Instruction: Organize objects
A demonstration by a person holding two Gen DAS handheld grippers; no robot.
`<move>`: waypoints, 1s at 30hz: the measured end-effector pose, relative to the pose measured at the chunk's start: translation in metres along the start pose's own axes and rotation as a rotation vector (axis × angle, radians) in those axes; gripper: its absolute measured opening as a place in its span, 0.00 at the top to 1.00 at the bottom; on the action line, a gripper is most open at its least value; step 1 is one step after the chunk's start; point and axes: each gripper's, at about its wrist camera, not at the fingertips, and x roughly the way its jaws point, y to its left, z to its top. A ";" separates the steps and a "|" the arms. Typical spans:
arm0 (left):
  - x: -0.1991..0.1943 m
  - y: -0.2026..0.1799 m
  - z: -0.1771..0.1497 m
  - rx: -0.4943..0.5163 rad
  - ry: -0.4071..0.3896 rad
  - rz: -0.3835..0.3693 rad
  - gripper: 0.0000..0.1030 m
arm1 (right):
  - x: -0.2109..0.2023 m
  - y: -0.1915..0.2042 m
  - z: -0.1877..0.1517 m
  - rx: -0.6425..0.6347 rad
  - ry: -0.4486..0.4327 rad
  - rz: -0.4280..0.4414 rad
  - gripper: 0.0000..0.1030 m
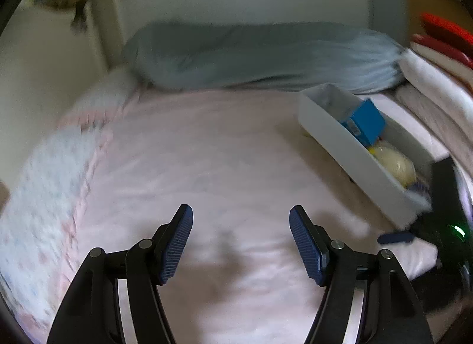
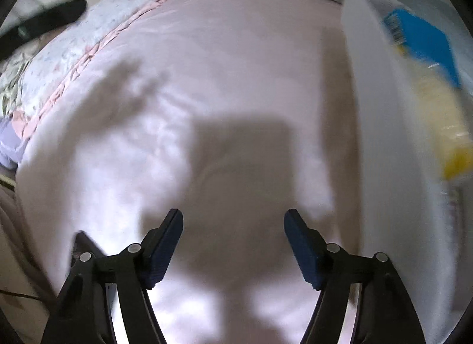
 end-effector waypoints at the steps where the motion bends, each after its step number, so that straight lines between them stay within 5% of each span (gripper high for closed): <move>1: 0.005 0.001 0.005 -0.044 0.029 -0.059 0.34 | -0.012 0.003 0.002 -0.004 -0.001 0.010 0.33; 4: 0.016 0.006 0.008 -0.082 0.019 -0.159 0.34 | -0.033 0.001 -0.001 -0.033 -0.028 0.012 0.32; 10: 0.044 0.012 -0.039 -0.045 0.107 -0.052 0.35 | -0.021 0.003 -0.035 -0.029 -0.166 0.020 0.32; 15: 0.053 0.007 -0.075 -0.051 0.147 -0.100 0.35 | 0.017 -0.001 -0.046 0.017 -0.133 0.029 0.32; 20: 0.075 -0.001 -0.115 0.051 0.222 -0.012 0.29 | 0.034 0.011 -0.051 -0.077 -0.212 -0.088 0.08; 21: 0.066 0.003 -0.124 0.031 0.105 -0.021 0.25 | 0.032 0.008 -0.052 -0.058 -0.219 -0.074 0.08; 23: 0.068 0.013 -0.129 -0.004 0.118 -0.019 0.14 | 0.033 0.009 -0.053 -0.045 -0.230 -0.073 0.04; 30: 0.066 0.017 -0.130 -0.014 0.121 -0.022 0.11 | 0.038 0.017 -0.055 -0.056 -0.264 -0.087 0.00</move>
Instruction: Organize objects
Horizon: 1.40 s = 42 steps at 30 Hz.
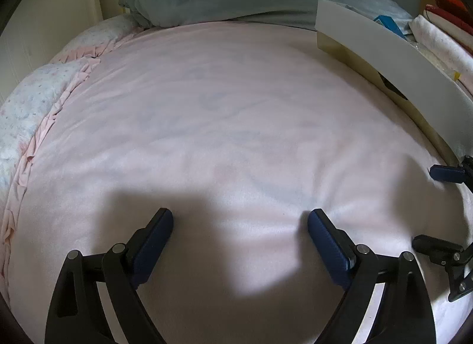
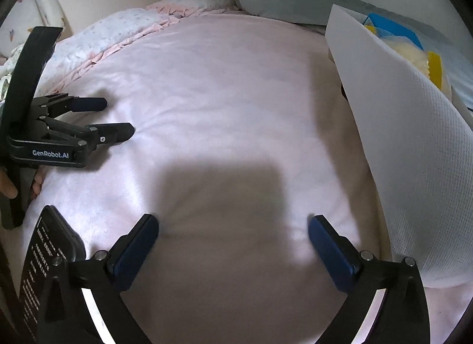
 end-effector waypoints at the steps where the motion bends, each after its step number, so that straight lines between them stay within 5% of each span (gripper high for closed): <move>1: 0.000 0.000 -0.002 -0.002 0.001 -0.001 0.11 | 0.000 -0.001 0.001 0.000 0.001 0.000 0.00; 42: 0.011 0.003 0.002 -0.007 0.002 -0.011 0.10 | -0.003 -0.001 -0.005 0.006 0.003 0.014 0.00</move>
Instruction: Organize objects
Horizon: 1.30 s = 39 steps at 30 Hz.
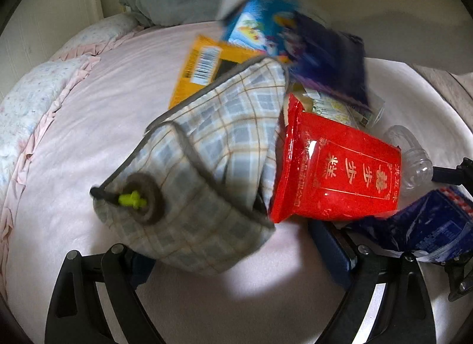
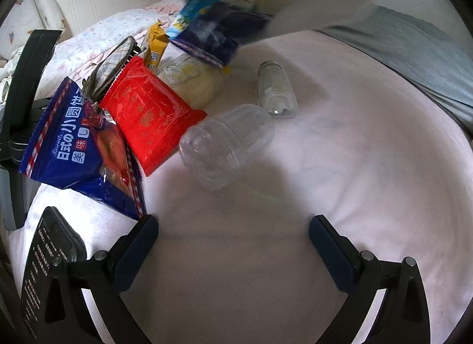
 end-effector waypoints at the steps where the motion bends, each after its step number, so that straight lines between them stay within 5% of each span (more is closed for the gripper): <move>1: 0.000 0.000 0.000 0.000 0.000 -0.001 0.10 | 0.000 0.000 0.000 0.000 0.000 0.000 0.00; 39: -0.001 0.000 -0.001 0.001 0.000 -0.001 0.10 | -0.003 -0.003 -0.005 -0.001 0.000 0.003 0.00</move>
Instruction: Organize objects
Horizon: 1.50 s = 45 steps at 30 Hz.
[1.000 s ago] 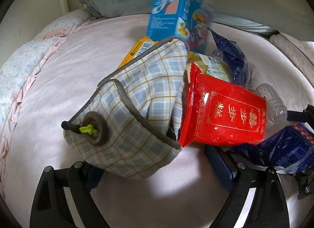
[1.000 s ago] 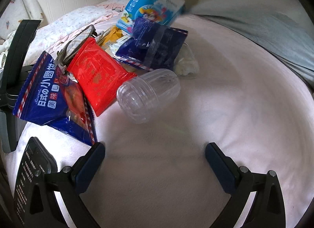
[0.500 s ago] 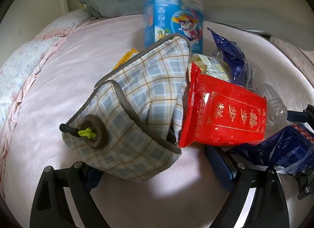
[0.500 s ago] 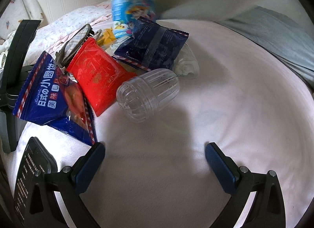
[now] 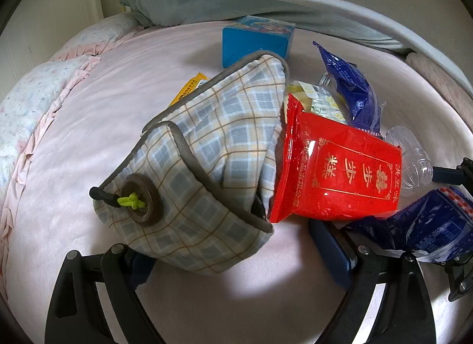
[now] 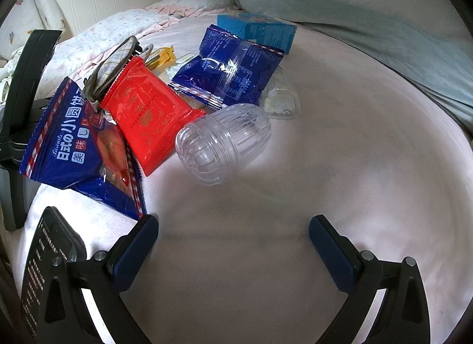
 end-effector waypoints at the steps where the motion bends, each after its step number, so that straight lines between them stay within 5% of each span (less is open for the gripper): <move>1: 0.000 0.000 0.000 0.000 0.000 0.000 0.10 | 0.000 0.000 0.000 0.000 0.000 0.000 0.00; 45: 0.017 0.003 0.033 -0.069 0.035 0.063 0.01 | -0.002 -0.002 0.001 0.001 0.003 -0.015 0.00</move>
